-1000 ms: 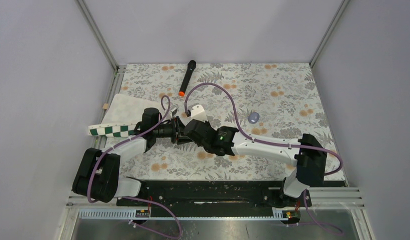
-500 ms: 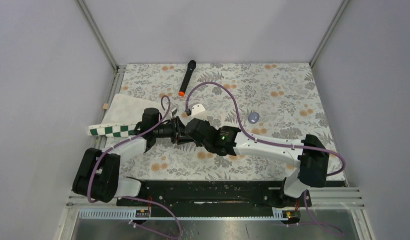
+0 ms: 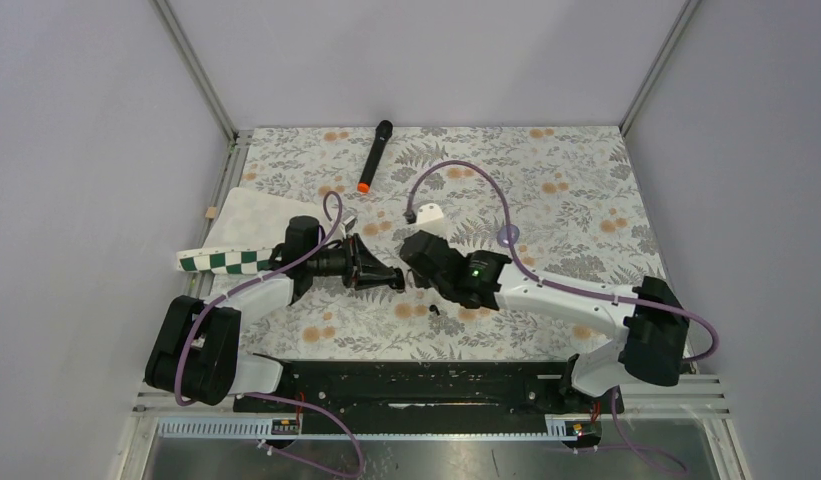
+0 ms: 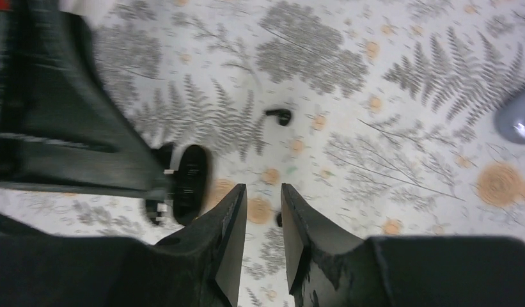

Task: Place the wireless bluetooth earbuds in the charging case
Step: Pick up the right earbud from the center of the board.

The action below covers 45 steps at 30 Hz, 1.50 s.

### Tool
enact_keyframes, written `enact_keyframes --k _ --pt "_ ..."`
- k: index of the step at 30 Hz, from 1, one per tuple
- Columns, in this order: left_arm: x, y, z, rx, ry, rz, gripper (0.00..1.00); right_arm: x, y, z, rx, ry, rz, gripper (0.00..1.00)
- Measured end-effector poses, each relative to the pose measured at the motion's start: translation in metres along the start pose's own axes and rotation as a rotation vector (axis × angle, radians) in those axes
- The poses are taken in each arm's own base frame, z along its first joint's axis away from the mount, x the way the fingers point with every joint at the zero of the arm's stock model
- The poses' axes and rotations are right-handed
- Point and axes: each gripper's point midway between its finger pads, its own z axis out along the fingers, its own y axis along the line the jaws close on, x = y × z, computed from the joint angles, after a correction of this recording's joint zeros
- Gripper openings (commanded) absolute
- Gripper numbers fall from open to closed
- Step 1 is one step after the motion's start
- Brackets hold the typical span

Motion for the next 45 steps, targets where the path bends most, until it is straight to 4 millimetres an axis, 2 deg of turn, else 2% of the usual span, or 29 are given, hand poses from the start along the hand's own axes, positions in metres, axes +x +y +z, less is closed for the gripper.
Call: enact_keyframes --k 1,4,9,13,18,22,34,40,45 --pt "0.001 0.001 0.0 -0.004 0.002 0.003 0.0 0.005 -0.015 0.0 0.021 0.007 0.011 0.34" --pt "0.002 0.007 -0.002 -0.029 0.009 -0.001 0.0 0.02 -0.033 0.002 0.055 0.034 0.002 0.35" --pt "-0.007 0.013 -0.011 -0.067 -0.012 0.008 0.0 0.079 -0.048 0.011 0.06 0.169 -0.072 0.39" --pt "-0.009 0.018 -0.014 -0.09 -0.023 0.01 0.0 0.112 -0.038 0.021 0.008 0.279 -0.097 0.44" --pt "-0.007 0.021 -0.015 -0.105 -0.019 0.007 0.0 0.132 -0.021 0.034 -0.063 0.34 -0.082 0.43" --pt "-0.006 0.021 -0.016 -0.107 -0.018 0.005 0.0 0.143 -0.019 0.043 -0.075 0.38 -0.073 0.42" --pt "-0.005 0.021 -0.016 -0.109 -0.019 0.007 0.0 0.146 -0.019 0.048 -0.064 0.393 -0.076 0.41" --pt "-0.006 0.021 -0.016 -0.109 -0.019 0.007 0.0 0.128 -0.019 0.045 -0.064 0.339 -0.077 0.4" --pt "-0.005 0.021 -0.016 -0.109 -0.019 0.008 0.0 0.114 -0.01 0.051 -0.074 0.32 -0.087 0.38"
